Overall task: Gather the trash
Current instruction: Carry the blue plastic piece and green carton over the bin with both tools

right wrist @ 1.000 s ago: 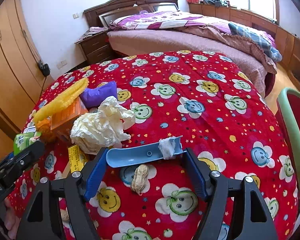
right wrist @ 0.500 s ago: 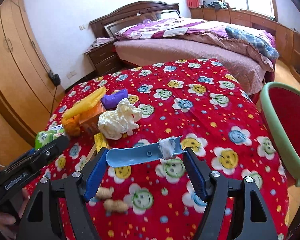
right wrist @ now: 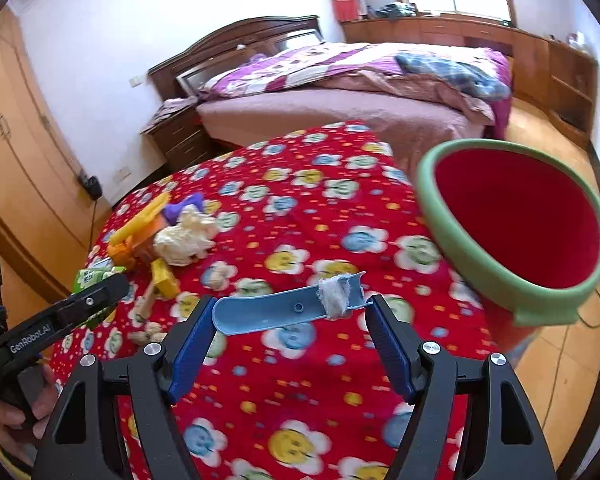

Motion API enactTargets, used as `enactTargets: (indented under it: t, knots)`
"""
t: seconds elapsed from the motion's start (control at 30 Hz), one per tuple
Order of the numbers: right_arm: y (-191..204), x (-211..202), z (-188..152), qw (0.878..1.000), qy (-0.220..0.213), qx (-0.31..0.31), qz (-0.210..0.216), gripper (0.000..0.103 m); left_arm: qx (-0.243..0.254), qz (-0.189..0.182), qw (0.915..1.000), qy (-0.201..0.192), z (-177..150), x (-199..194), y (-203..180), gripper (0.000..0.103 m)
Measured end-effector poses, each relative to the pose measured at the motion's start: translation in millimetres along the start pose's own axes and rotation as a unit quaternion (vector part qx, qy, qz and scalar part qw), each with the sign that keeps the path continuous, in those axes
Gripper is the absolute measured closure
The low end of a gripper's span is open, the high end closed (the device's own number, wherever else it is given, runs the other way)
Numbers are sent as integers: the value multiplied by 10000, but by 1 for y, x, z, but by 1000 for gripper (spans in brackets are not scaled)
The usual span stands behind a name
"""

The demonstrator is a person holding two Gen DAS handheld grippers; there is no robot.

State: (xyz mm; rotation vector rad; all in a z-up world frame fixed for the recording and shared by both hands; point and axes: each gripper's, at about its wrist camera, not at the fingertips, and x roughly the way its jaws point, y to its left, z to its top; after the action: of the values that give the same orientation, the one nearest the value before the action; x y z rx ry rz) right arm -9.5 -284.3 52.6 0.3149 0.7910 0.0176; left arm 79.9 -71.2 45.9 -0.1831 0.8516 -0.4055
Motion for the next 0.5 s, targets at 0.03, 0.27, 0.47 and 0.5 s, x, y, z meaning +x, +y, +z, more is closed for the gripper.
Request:
enactTargets:
  t: [0.03,0.27,0.47,0.5]
  knots:
    - [-5,-2,0,10000,-3,39,-23,27,17,-34,10000,38,0,1,-3,43]
    - [-44,-18,0,9989,-136,343,-272,27,376,-164,9990,201,-2,12,-38,43]
    - [-73,-30,3,9970,-279,526,-485,27,663,-228,9970,314,1,26,-67,43]
    - [-77,-31,4,9967,-296,548,-514,27,712,-248,9966,339,2,30,-72,43]
